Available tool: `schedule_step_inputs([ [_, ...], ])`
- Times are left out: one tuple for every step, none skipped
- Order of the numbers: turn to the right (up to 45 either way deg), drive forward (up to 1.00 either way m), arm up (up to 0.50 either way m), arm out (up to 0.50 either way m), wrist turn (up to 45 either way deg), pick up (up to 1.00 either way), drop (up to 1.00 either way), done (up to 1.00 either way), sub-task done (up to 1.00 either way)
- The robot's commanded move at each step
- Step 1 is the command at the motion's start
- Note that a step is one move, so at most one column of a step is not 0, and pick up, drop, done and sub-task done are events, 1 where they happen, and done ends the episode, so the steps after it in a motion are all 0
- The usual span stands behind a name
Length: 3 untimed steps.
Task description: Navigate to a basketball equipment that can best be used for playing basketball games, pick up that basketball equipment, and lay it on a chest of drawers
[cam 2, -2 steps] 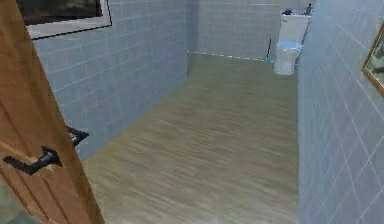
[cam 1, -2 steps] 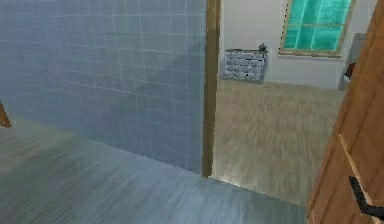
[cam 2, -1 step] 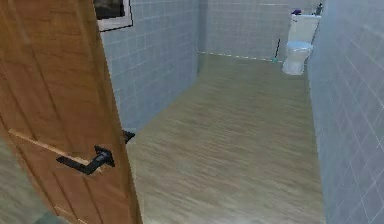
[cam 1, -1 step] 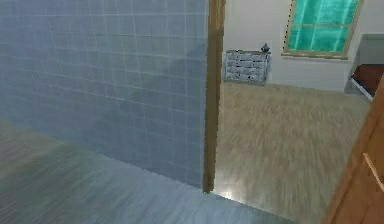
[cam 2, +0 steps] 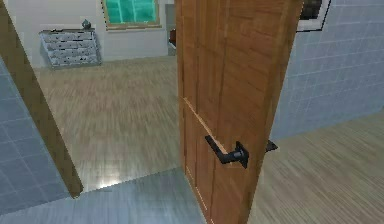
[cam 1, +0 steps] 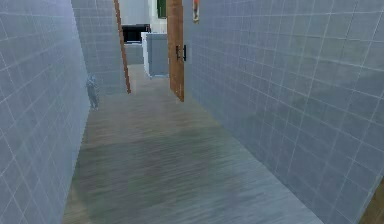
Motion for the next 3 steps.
schedule_step_inputs([
  [-15.0,0.0,0.0,0.0,0.0,0.0,0.0,0.0,0.0],
  [0.0,1.0,0.0,0.0,0.0,0.0,0.0,0.0,0.0],
  [0.0,1.0,0.0,0.0,0.0,0.0,0.0,0.0,0.0],
])
